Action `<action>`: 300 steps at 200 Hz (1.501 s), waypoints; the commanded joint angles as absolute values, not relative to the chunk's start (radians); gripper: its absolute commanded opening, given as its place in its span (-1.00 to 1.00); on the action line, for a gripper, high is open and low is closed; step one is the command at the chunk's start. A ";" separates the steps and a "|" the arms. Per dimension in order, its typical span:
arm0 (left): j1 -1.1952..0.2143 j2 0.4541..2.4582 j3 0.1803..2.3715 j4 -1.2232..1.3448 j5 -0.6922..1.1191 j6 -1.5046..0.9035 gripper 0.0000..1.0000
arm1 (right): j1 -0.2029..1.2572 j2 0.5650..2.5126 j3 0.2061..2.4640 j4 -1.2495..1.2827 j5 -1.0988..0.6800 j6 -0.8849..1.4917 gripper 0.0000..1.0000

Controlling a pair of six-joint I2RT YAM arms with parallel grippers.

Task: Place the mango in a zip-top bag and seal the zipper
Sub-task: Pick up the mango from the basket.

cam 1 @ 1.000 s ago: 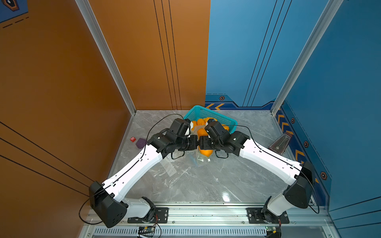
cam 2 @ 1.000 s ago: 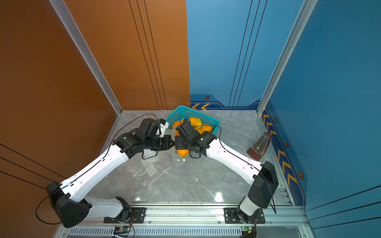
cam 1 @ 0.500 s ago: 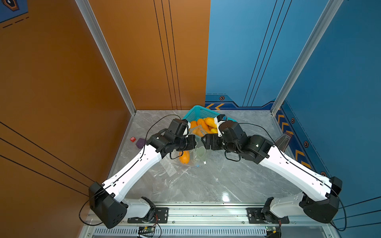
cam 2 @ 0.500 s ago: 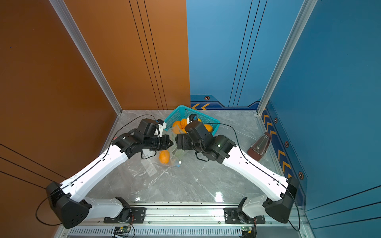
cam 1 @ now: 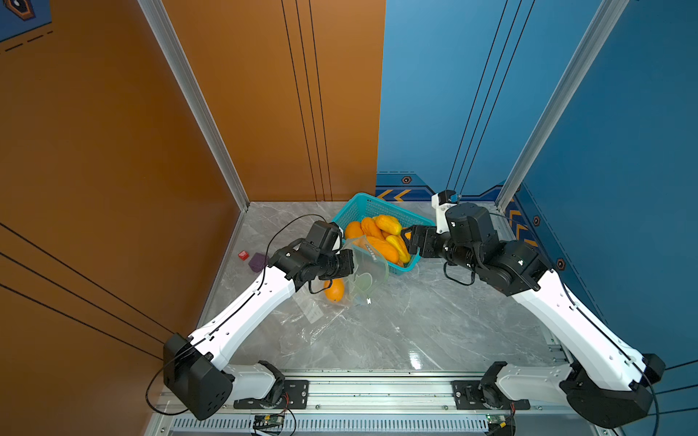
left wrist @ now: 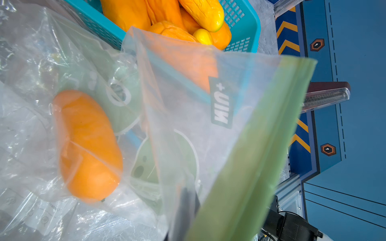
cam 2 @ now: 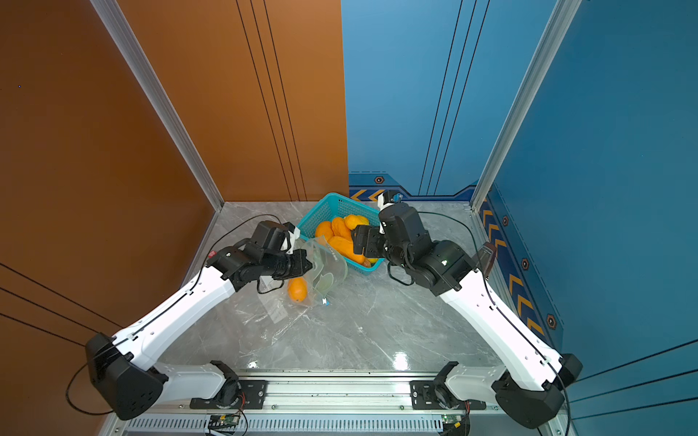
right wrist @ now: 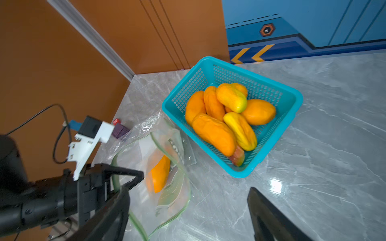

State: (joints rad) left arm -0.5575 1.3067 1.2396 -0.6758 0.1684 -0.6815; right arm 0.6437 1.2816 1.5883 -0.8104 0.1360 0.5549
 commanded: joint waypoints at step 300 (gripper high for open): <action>-0.496 1.371 1.300 -0.672 0.139 -0.682 -1.00 | 0.394 2.554 2.534 -0.957 -0.186 0.094 0.52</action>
State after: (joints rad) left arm -0.5102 1.3624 1.2716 -0.6689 0.1314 -0.6971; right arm 0.3889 2.5332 2.4779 -0.9344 -0.1616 0.1101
